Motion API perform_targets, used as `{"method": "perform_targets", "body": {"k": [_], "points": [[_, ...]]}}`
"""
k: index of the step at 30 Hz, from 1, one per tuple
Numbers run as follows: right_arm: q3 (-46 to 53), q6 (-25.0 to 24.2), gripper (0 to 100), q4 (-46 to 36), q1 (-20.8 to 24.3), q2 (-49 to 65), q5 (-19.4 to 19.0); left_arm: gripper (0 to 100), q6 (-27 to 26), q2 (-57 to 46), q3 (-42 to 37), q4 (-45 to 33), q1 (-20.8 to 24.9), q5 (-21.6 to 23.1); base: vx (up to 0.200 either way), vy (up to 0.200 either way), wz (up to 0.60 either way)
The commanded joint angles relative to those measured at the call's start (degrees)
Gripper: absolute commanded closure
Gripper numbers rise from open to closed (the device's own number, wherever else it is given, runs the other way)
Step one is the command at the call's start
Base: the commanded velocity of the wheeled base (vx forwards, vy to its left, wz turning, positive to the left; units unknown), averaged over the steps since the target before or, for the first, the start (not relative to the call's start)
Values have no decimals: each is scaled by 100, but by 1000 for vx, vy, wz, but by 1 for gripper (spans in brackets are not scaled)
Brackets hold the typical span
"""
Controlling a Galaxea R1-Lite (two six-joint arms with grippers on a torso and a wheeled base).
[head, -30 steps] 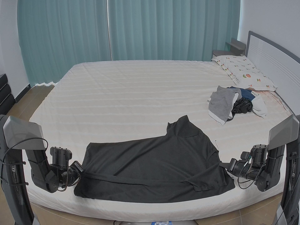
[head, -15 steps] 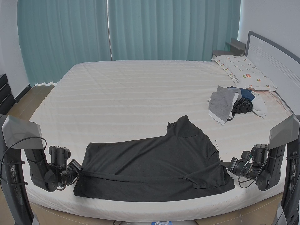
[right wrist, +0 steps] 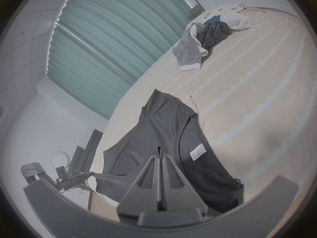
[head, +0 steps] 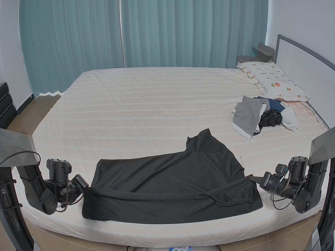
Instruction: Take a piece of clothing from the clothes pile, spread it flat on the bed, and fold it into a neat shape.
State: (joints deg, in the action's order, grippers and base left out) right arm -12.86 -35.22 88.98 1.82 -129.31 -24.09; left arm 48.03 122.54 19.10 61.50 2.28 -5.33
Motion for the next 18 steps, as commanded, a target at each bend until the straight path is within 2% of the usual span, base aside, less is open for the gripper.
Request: {"method": "perform_targets", "body": {"k": [1,5,8,11,18], "points": [[205,-3,100,58,-59,380,-26,100,-162,-371,-196,2,9,-3,0,0,0],[469,6,100,58,-164,608,-96,100,-663,-547,-495,2,18,5,0,0,0],[697,24,100,58,-261,766,-289,100,-989,-600,-697,64,36,49,0,0,0],[935,94,100,58,-305,854,-527,100,-1041,-714,-750,11,36,199,0,0,0],[1154,305,100,58,-489,1004,-659,100,-1314,-1074,-961,-33,36,269,0,0,0]]}}
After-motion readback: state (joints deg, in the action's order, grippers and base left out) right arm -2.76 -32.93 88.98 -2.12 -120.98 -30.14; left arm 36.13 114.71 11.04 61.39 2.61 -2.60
